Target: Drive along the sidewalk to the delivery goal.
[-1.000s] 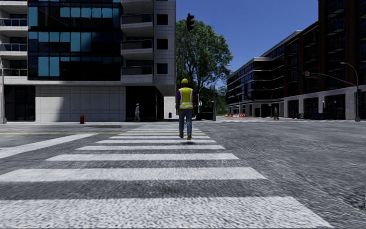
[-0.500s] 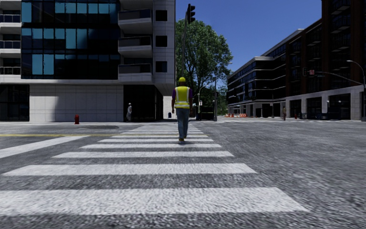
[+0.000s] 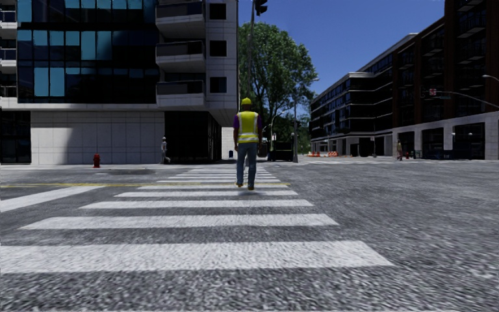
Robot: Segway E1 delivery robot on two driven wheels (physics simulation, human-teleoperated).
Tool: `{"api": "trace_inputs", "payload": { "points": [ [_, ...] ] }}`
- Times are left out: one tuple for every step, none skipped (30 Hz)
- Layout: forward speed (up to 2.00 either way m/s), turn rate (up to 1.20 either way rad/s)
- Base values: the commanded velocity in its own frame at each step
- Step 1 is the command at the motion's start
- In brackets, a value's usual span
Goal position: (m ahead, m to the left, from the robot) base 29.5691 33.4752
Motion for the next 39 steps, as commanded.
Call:
{"api": "trace_inputs", "payload": {
  "points": [
    [1.53,0.02],
    [1.53,0.04],
    [1.53,0.07],
    [1.53,0.1],
    [1.53,0.24],
    [1.53,0.25],
    [1.53,0.25],
    [1.53,0.26],
    [1.53,0.26],
    [1.53,0.26],
    [1.53,0.27],
    [1.53,0.27],
    [1.53,0.27],
    [1.53,0.27],
    [1.53,0.27],
    [1.53,0.27],
    [1.53,0.12],
    [1.53,0.0],
    [1.53,0.0],
    [1.53,0.0],
    [1.53,0.0],
    [1.53,0.0],
    [1.53,0.0],
    [1.53,0.0],
    [1.53,0.0],
    [1.53,0.0],
    [1.53,0.0],
    [1.53,0.0],
    [1.53,0.0],
    [1.53,0.0],
    [1.53,0.0],
    [1.53,0.0],
    [1.53,0.0],
    [1.53,0.0],
    [1.53,0.0],
    [1.53,0.0],
    [1.53,0.0],
    [1.53,0.0],
    [1.53,0.0]
  ]
}}
